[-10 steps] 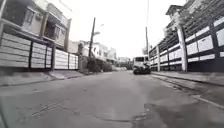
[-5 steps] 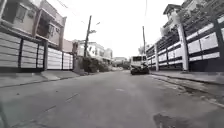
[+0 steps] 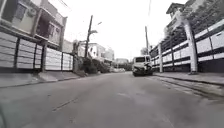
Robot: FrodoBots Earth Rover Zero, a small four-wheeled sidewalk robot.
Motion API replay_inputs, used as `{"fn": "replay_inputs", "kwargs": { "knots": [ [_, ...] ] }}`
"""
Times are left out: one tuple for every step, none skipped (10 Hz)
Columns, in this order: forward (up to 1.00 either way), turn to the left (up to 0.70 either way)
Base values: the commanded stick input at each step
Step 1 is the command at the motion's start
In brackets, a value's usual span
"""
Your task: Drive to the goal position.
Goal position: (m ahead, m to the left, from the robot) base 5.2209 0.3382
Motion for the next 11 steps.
{"fn": "replay_inputs", "kwargs": {
  "knots": [
    [0.96,-0.38],
    [0.96,-0.38],
    [0.96,-0.38],
    [0.96,-0.38],
    [0.96,-0.04],
    [0.96,0.00],
    [0.96,0.00],
    [0.96,0.00],
    [0.96,0.00],
    [0.96,0.00],
    [0.96,0.00]
  ]
}}
